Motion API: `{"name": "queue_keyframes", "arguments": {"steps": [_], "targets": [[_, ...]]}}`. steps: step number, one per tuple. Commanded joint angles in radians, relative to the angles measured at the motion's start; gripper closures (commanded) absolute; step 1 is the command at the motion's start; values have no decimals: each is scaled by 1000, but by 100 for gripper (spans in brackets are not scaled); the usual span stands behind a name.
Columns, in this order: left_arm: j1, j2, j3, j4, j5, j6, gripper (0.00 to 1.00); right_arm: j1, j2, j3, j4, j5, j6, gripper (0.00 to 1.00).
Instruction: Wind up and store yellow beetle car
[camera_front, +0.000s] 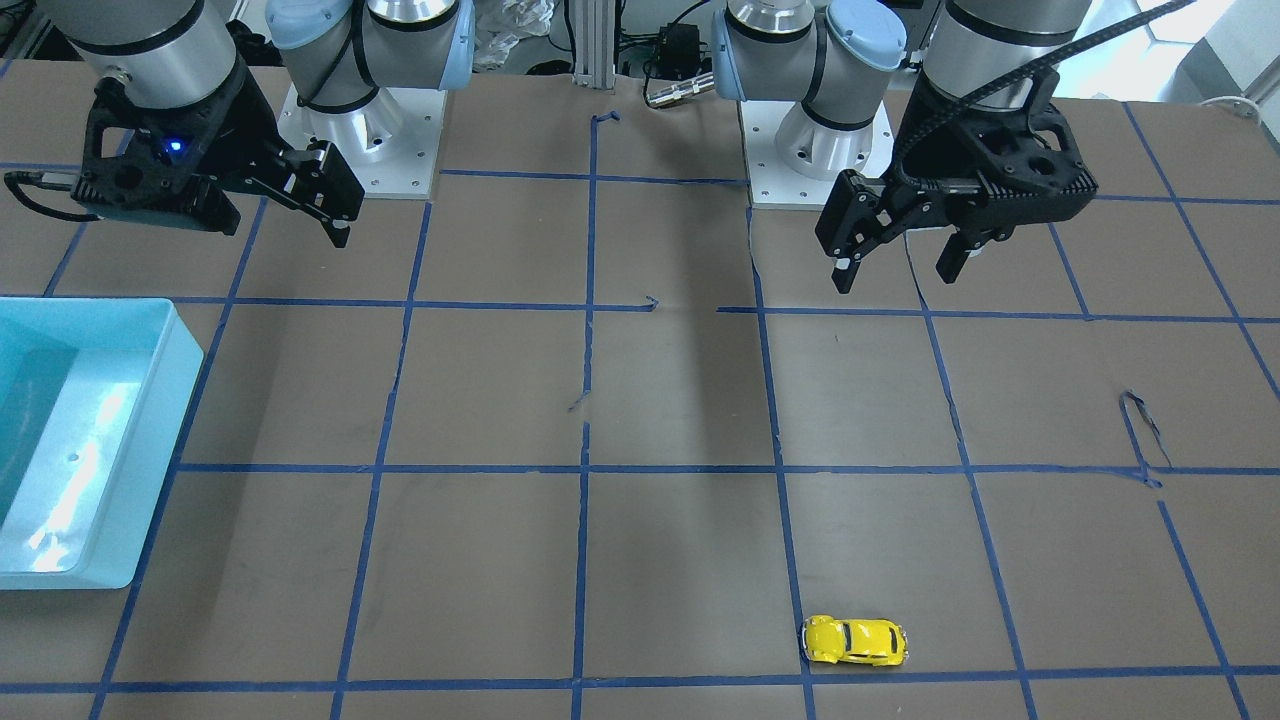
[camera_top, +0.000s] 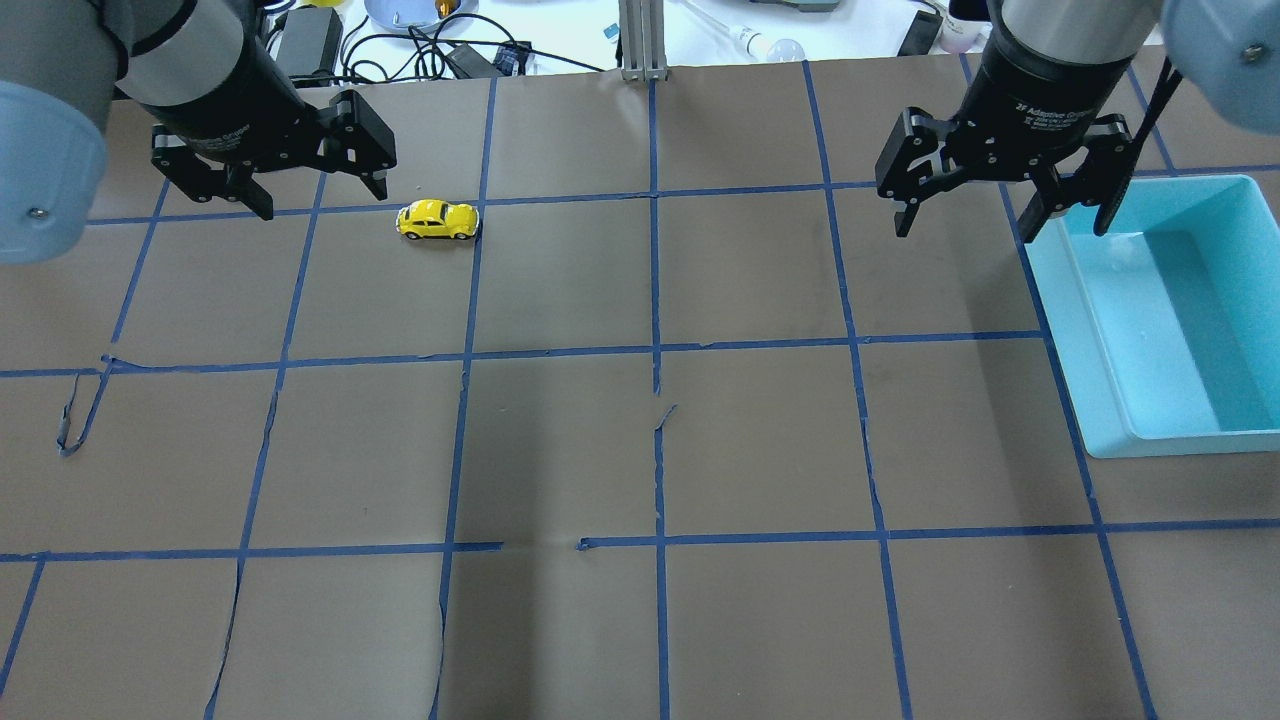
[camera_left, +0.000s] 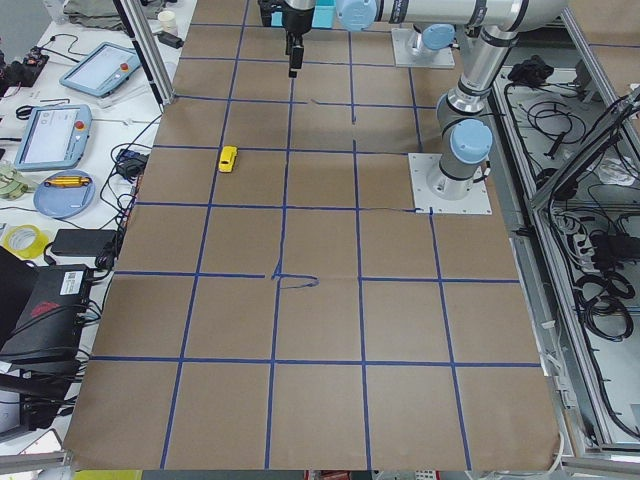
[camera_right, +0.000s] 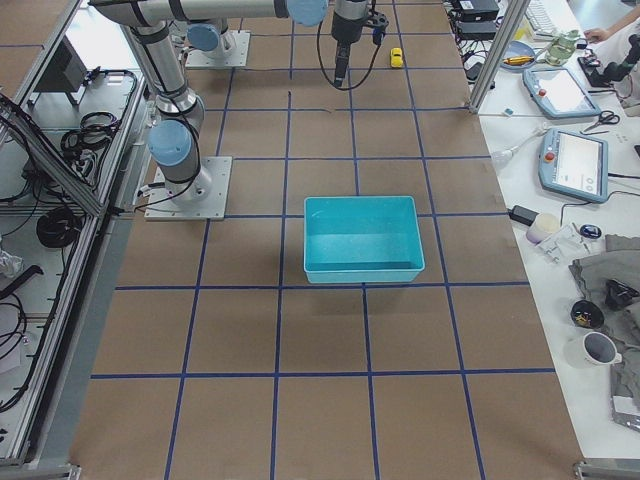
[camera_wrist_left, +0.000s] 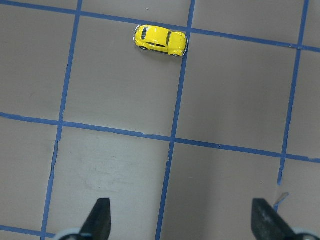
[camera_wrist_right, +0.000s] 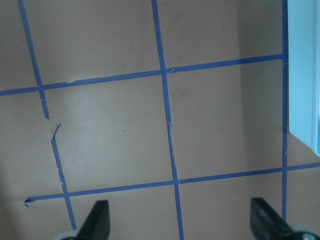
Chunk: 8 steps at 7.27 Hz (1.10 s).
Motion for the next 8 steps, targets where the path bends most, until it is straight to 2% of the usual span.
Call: {"name": "queue_keyframes", "arguments": {"steps": [1, 8], "targets": [[2, 1, 0, 1, 0, 1, 0, 0, -8, 7, -1, -4, 0, 0], [3, 2, -6, 1, -13, 2, 0, 3, -8, 8, -1, 9, 1, 0]]}}
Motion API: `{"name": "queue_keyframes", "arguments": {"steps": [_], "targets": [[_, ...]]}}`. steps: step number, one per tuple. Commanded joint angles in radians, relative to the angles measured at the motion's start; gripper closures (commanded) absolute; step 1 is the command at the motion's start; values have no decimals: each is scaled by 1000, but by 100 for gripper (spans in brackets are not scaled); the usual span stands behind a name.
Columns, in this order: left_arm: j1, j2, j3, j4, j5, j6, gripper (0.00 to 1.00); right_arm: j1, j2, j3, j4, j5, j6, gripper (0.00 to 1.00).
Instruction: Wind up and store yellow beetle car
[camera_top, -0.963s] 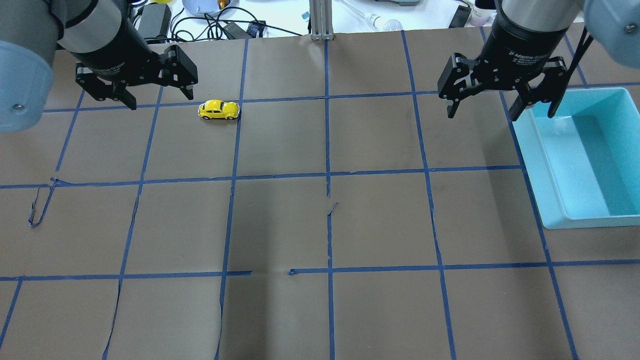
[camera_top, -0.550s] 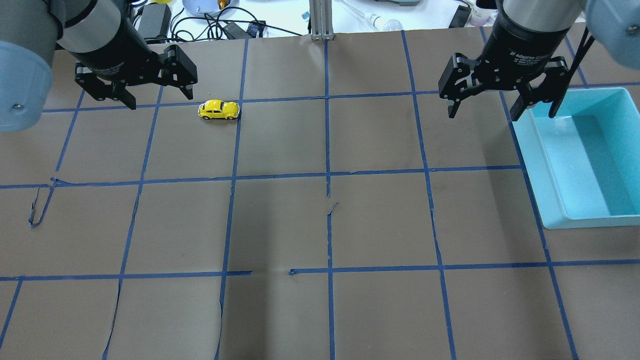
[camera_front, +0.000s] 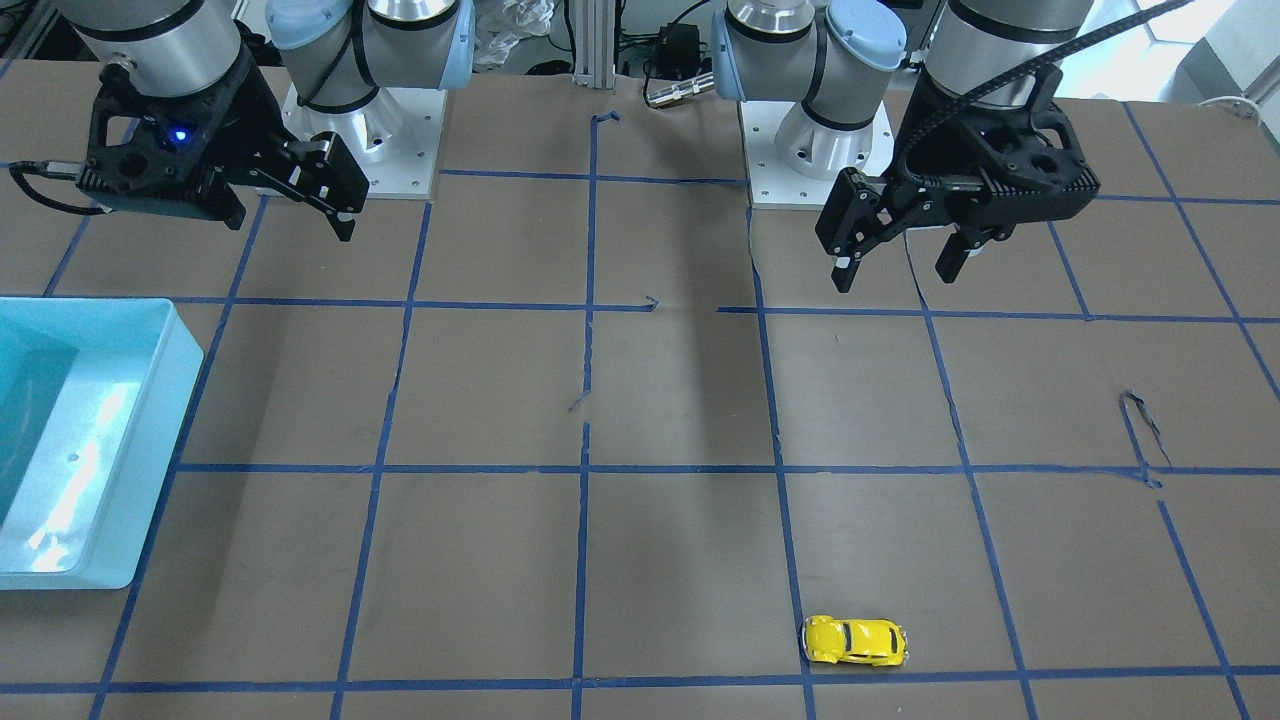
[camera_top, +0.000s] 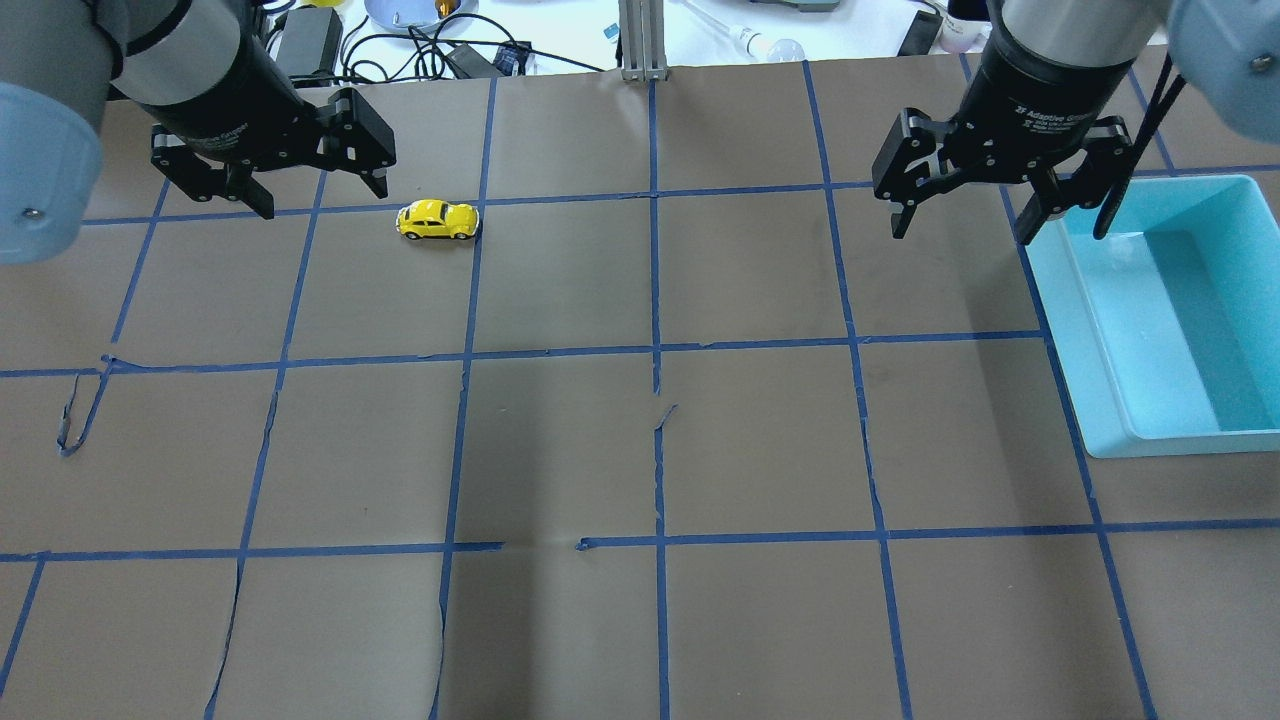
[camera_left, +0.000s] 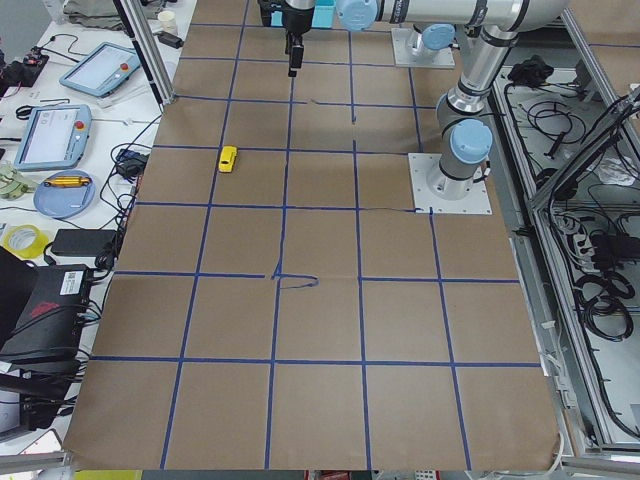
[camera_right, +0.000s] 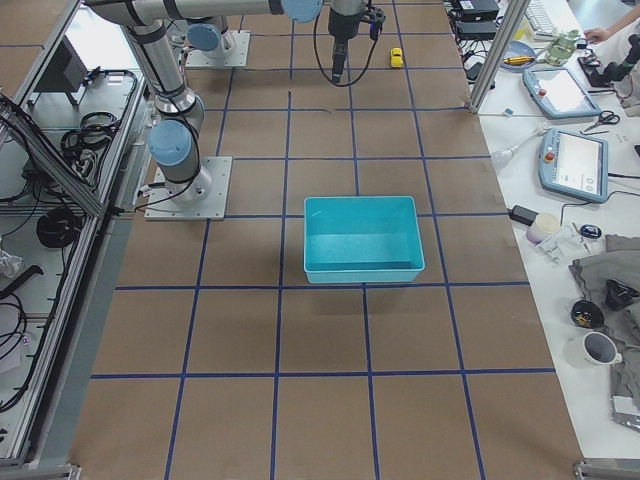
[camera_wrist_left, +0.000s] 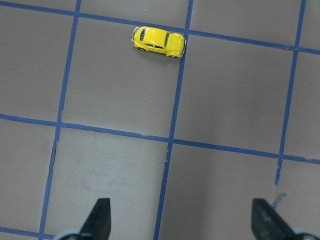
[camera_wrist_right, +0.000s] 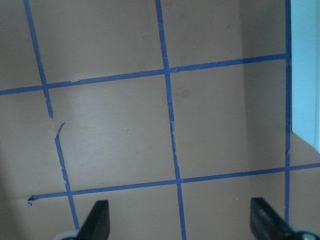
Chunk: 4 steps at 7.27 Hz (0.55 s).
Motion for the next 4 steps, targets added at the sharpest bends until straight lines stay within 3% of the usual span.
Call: {"name": "queue_keyframes", "arguments": {"steps": [1, 4], "targets": [[1, 0, -4, 0, -1, 3, 0, 0, 0, 3, 1, 4, -2, 0], [4, 0, -5, 0, -1, 12, 0, 0, 0, 3, -1, -9, -10, 0]]}}
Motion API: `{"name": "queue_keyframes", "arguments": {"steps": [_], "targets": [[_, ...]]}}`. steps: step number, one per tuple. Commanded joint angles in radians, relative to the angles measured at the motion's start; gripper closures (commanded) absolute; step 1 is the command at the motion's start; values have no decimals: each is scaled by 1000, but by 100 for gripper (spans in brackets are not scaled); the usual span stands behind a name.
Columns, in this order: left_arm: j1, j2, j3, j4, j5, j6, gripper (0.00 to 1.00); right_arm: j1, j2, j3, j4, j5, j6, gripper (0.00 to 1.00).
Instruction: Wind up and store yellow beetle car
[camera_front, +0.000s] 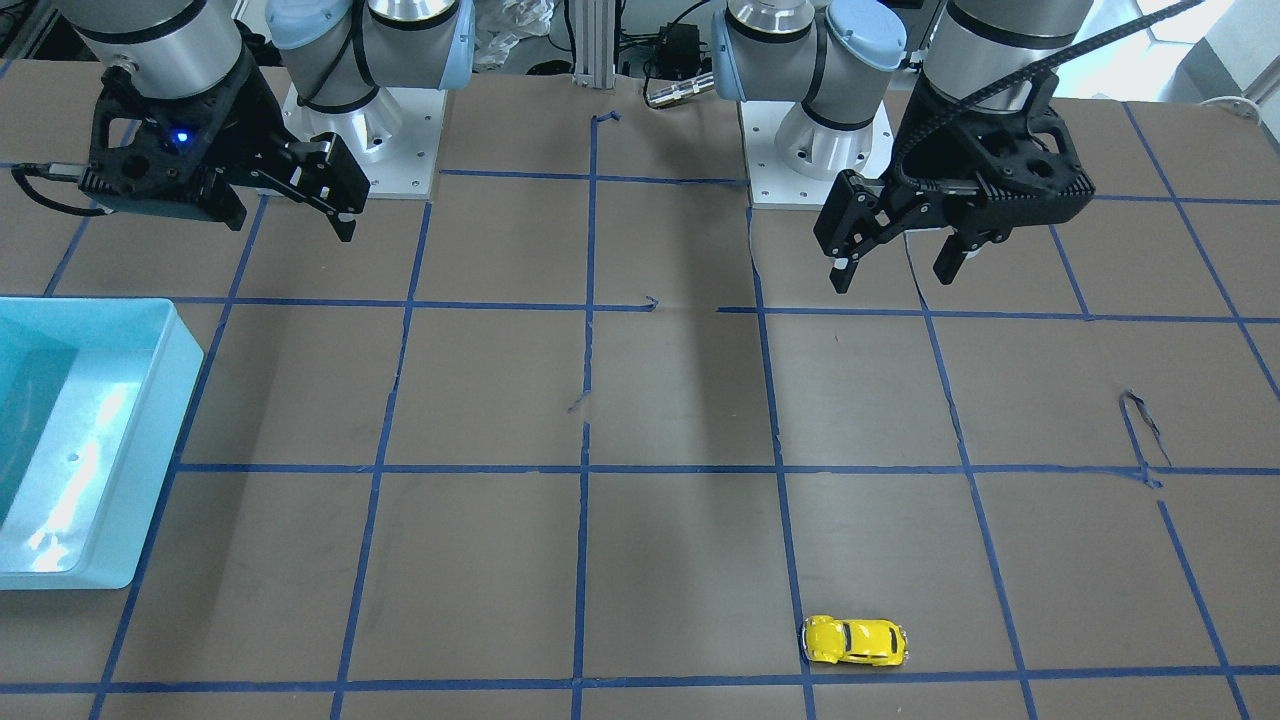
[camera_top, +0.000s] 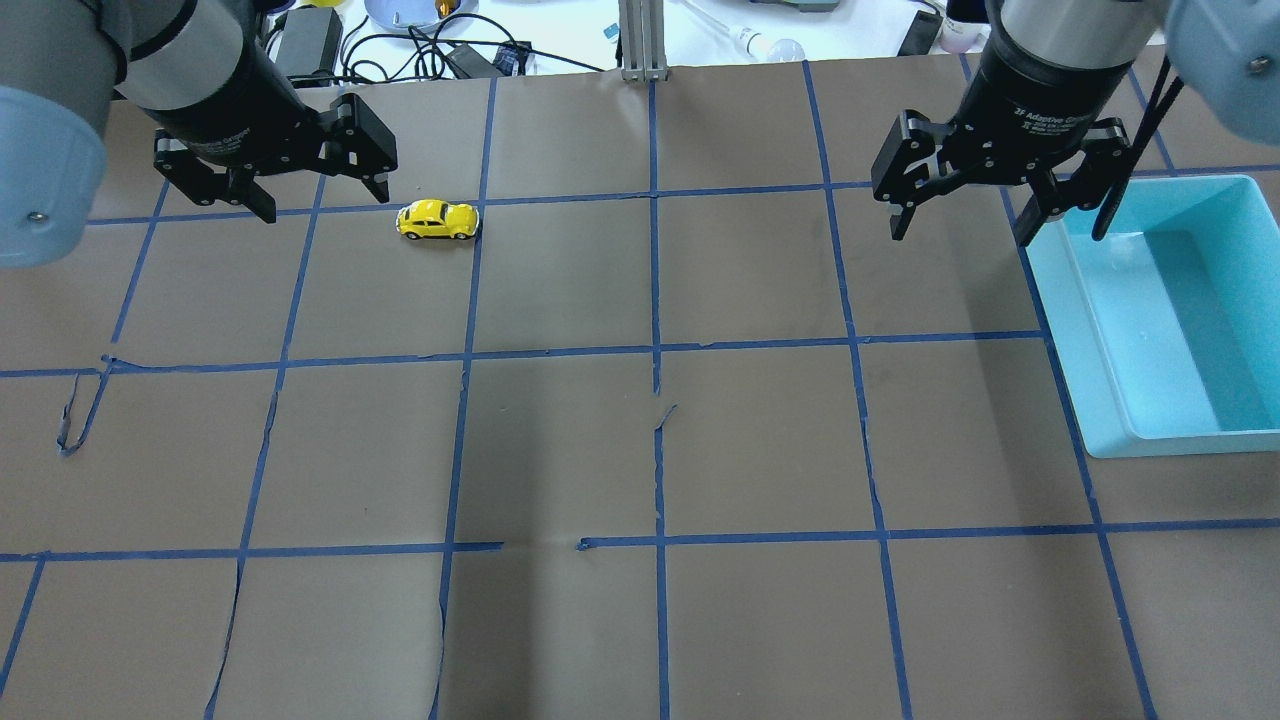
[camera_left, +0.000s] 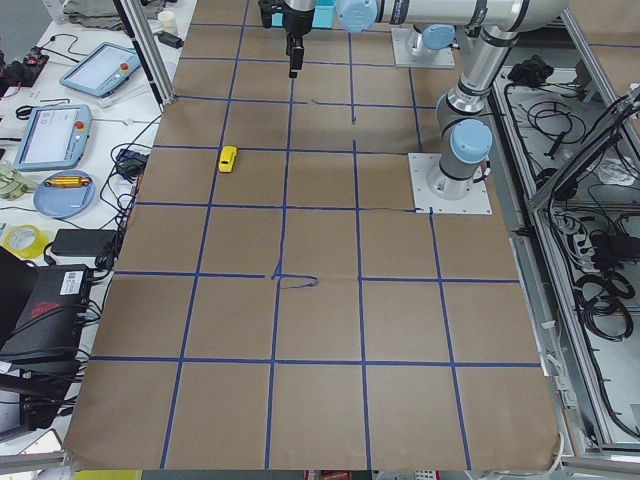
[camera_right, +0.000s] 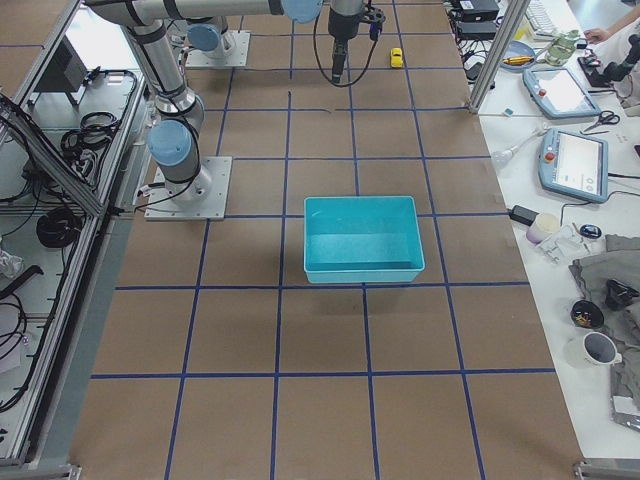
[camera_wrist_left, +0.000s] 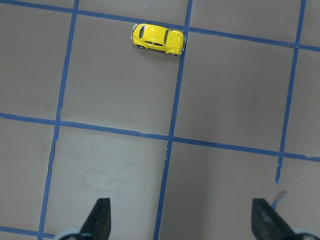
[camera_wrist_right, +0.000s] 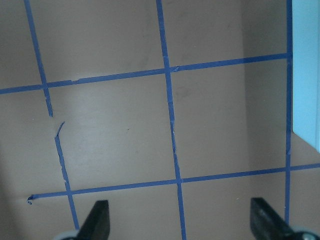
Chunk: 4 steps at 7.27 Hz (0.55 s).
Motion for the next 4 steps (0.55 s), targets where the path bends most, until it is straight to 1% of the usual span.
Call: {"name": "queue_keyframes", "arguments": {"steps": [1, 4], "targets": [[4, -2, 1, 0, -2, 15, 0, 0, 1, 2, 0, -8, -5, 0], [5, -5, 1, 0, -2, 15, 0, 0, 3, 5, 1, -14, -2, 0]]}}
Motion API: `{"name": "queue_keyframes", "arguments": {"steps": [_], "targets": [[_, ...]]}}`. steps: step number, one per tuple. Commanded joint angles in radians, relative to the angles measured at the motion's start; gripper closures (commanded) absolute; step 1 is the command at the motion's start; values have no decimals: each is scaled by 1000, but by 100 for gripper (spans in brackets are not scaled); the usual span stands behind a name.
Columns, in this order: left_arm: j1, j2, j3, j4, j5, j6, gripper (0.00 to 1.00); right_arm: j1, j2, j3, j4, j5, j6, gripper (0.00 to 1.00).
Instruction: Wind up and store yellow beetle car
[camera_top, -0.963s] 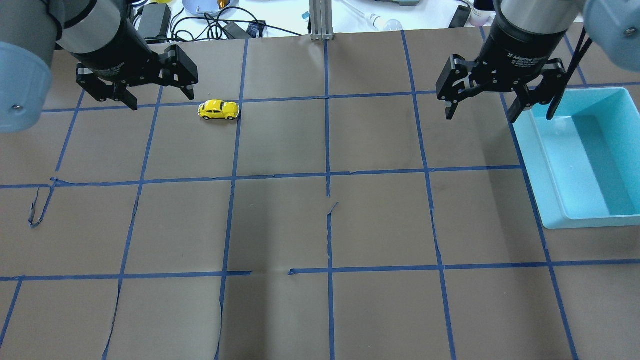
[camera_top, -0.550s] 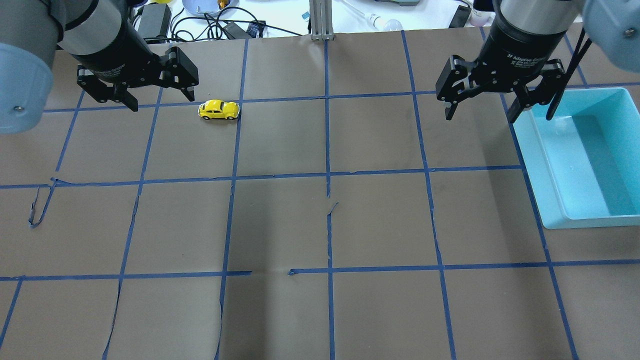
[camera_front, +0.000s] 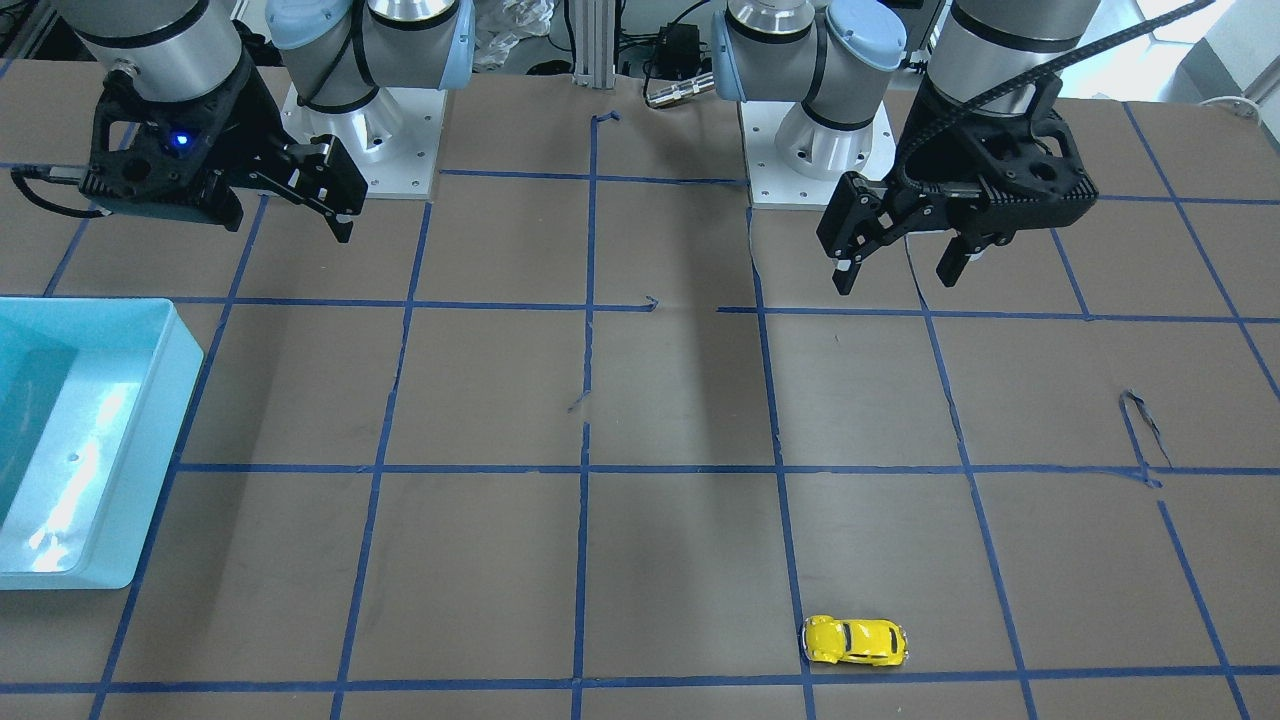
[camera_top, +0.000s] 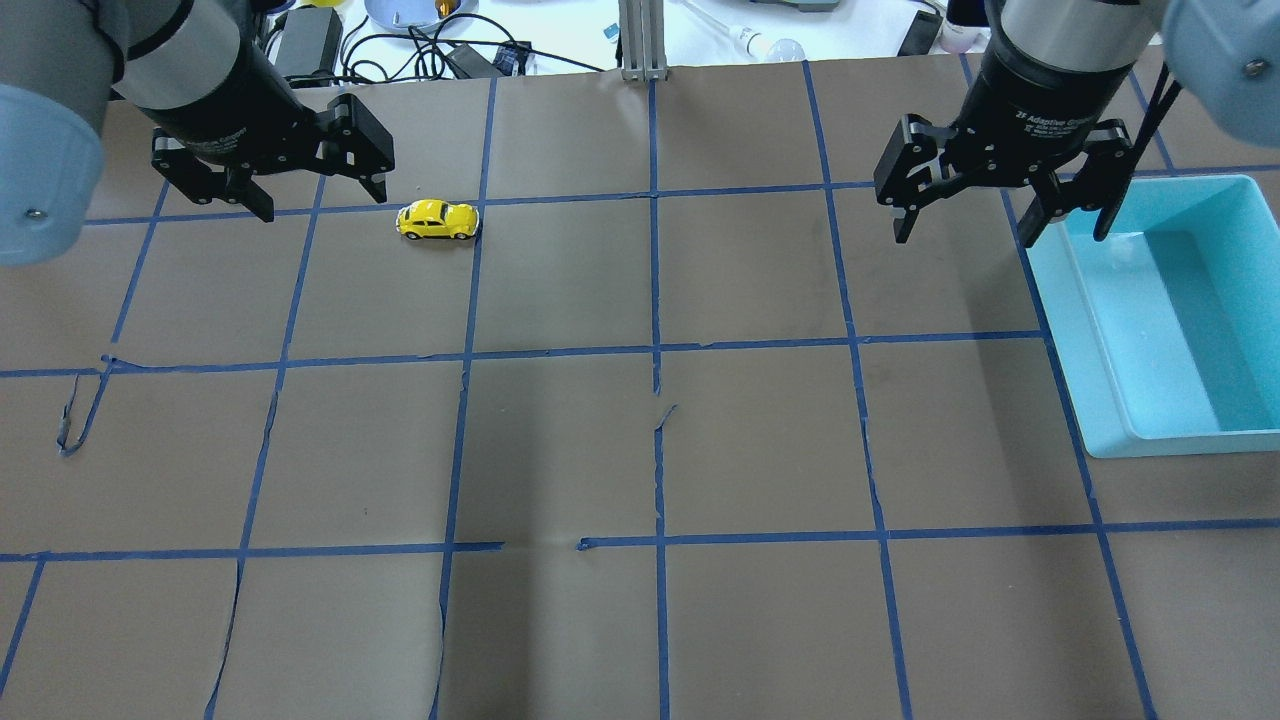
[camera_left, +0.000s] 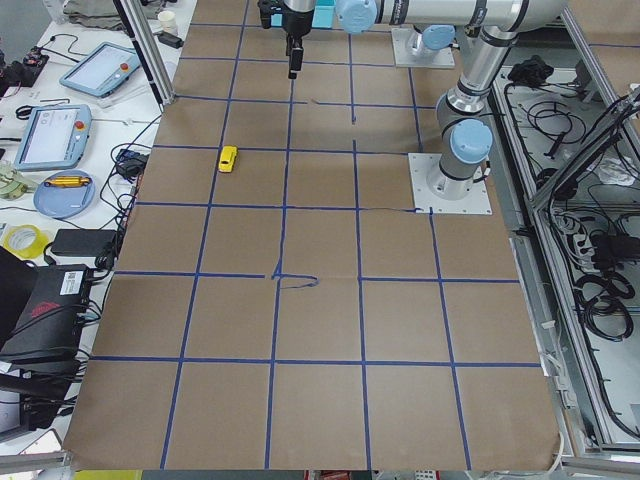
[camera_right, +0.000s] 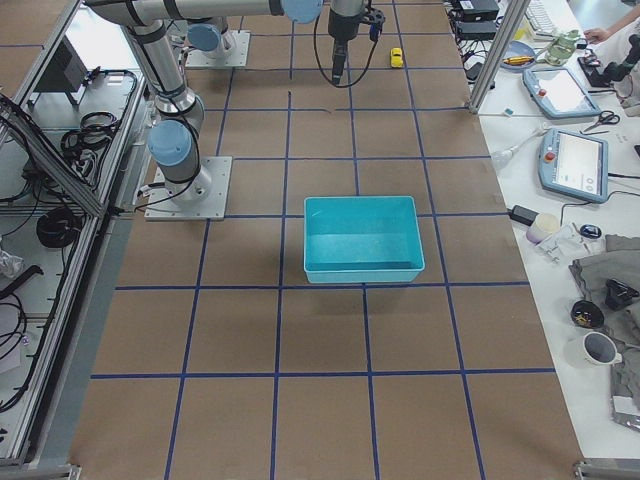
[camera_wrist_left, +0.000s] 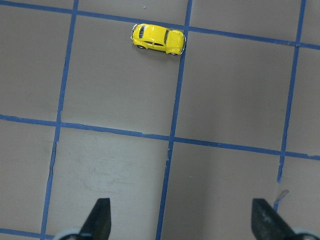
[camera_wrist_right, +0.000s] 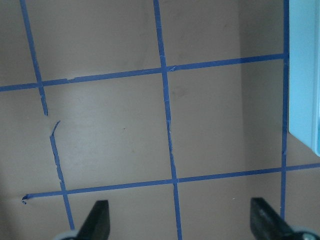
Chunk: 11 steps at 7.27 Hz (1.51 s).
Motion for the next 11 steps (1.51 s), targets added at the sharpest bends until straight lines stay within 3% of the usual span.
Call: {"name": "queue_keyframes", "arguments": {"steps": [1, 4, 6, 9, 11], "targets": [[0, -1, 0, 0, 0, 2, 0, 0, 0, 1, 1, -3, 3, 0], [0, -1, 0, 0, 0, 30, 0, 0, 0, 0, 0, 0, 2, 0], [4, -26, 12, 2, 1, 153, 0, 0, 0, 0, 0, 1, 0, 0], [5, -151, 17, 73, 3, 371, 0, 0, 0, 1, 4, -1, -3, 0], [20, -269, 20, 163, 5, 611, 0, 0, 1, 1, 6, -3, -4, 0]]}}
